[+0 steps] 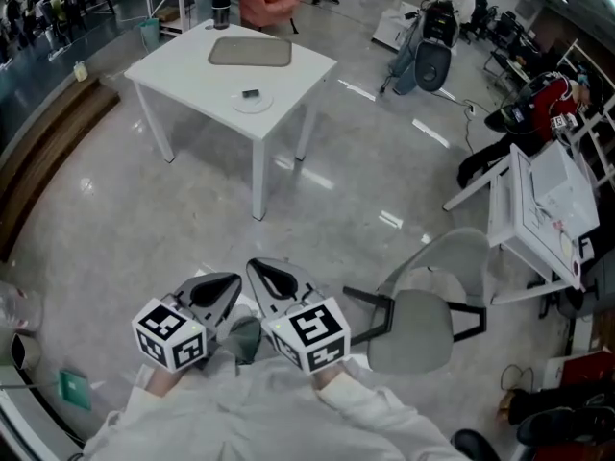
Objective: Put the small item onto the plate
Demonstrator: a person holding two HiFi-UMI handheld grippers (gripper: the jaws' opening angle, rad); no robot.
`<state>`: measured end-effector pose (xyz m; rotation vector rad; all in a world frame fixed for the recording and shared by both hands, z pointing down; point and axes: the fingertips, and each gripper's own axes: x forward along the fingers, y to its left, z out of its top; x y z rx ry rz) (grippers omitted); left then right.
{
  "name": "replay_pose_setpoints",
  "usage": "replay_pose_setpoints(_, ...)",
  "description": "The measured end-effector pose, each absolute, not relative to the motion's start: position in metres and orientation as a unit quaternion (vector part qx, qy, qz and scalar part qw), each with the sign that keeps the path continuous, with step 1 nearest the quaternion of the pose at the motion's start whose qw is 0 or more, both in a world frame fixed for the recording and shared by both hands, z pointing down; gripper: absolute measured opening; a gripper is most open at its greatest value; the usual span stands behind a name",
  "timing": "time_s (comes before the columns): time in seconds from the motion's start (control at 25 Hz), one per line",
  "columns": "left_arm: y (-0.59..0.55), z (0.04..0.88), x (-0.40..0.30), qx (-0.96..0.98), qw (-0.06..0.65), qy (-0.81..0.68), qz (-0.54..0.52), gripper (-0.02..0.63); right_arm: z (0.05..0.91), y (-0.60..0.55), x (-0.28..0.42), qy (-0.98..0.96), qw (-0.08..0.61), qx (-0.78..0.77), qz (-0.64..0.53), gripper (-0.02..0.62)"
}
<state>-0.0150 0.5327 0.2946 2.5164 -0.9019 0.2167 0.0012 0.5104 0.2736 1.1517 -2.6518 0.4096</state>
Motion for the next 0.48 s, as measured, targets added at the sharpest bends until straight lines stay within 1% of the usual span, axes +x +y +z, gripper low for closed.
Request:
replay_pose_setpoints(0.32, 0.434, 0.28, -0.039, 0.926, 0.207, -0.307, 0.077, 0.009, 0.265, 0.418, -0.017, -0.888, 0.099, 0.428, 0.136, 0.015)
replay_pose_setpoints(0.48, 0.397, 0.279, -0.043, 0.933, 0.2, -0.288, 0.082, 0.009, 0.253, 0.38, -0.023, -0.89, 0.058, 0.433, 0.131, 0.014)
